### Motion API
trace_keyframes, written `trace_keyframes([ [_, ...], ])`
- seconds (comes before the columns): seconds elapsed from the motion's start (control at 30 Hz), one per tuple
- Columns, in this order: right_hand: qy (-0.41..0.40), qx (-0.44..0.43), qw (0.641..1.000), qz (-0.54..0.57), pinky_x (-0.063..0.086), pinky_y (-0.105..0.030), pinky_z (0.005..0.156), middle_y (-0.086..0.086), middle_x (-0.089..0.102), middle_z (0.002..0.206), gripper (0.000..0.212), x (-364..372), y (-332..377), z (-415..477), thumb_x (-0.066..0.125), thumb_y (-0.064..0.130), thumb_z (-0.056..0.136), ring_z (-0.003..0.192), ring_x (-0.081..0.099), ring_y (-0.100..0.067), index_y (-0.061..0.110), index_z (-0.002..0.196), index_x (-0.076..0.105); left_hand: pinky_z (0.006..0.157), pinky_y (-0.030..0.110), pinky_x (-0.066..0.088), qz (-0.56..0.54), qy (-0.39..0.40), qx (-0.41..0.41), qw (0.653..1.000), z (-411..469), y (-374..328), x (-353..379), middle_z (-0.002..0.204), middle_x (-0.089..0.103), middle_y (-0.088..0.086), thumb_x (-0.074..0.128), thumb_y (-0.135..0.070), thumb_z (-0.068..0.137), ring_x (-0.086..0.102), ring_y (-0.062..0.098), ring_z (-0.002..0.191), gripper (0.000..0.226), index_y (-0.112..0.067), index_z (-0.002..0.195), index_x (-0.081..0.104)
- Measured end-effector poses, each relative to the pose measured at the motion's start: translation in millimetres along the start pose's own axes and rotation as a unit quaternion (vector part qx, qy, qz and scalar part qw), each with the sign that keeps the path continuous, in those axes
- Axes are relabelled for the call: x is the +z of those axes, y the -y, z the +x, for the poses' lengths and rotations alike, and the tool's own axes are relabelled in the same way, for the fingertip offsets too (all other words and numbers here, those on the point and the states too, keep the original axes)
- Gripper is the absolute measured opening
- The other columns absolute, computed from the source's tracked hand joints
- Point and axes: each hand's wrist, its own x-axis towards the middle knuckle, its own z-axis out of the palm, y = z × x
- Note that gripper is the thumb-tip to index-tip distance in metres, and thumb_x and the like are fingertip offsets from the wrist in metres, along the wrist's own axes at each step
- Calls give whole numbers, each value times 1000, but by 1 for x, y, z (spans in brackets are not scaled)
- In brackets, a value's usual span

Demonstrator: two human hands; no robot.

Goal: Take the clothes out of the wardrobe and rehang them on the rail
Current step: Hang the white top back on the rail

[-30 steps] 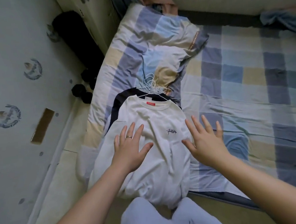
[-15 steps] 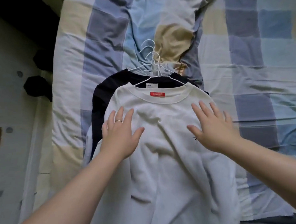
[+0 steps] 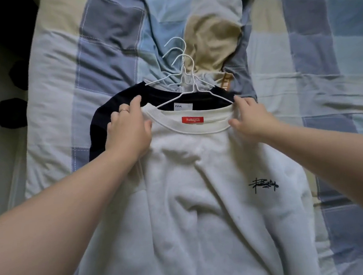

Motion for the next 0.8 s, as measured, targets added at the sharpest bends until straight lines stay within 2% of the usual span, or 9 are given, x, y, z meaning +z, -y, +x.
trace_keyframes([
  [0.07,-6,21,999,38,38,-49,106,-14,39,147,69,-4,-9,3,54,39,86,131,41,-39,21,147,28,102,50,35,-48,-18,-5,999,1,0,-3,138,45,19,50,-25,101,43,41,123,48,-12,144,38],
  [0.13,-6,46,997,61,44,-48,99,-13,53,133,54,-8,-20,0,56,36,82,120,52,-37,19,132,43,99,49,38,-92,-32,13,995,-2,0,-7,125,50,19,47,-20,101,47,41,115,29,-8,127,50],
  [0.2,5,54,997,61,47,-46,93,-12,59,120,32,-10,-30,-9,55,26,85,111,56,-35,18,115,50,93,47,39,-119,-41,38,991,-10,0,-14,114,53,19,45,-14,100,49,39,106,16,-7,111,53],
  [0.3,-1,29,997,67,49,-41,83,-11,65,103,12,-19,-42,-25,48,16,87,99,59,-34,22,94,55,85,42,36,-150,-46,45,987,-29,-2,-27,106,53,18,44,-10,99,49,37,100,9,-7,103,52],
  [0.4,-1,-2,996,86,39,-32,64,-9,64,81,16,-40,-50,-46,50,16,94,84,61,-31,22,83,60,82,39,34,-161,-48,39,985,-53,-4,-43,102,55,18,47,-6,97,50,36,99,8,-5,101,54],
  [0.5,-1,-50,994,100,35,-33,57,-5,59,69,23,-68,-55,-77,52,19,97,74,56,-27,19,74,56,75,29,30,-178,-49,17,983,-87,-9,-72,100,60,17,53,-6,96,53,32,97,8,-4,100,60],
  [0.67,-2,-135,986,101,42,-37,62,-8,62,70,24,-129,-57,-159,54,23,97,71,56,-29,18,74,58,63,23,35,-241,-36,-43,969,-183,-19,-138,76,61,-9,65,-16,93,53,9,72,8,-20,87,64],
  [0.73,10,-172,981,94,43,-38,62,-7,61,69,26,-154,-53,-199,53,26,98,70,56,-29,17,74,59,63,24,37,-272,-34,-75,959,-228,-20,-161,71,61,-10,68,-17,91,51,3,65,17,-29,79,64],
  [0.8,25,-209,974,85,45,-38,62,-8,62,70,27,-175,-47,-239,53,31,98,69,56,-28,15,78,61,63,27,38,-305,-46,-115,944,-275,-19,-182,71,62,-9,71,-18,89,51,5,64,20,-33,76,65],
])
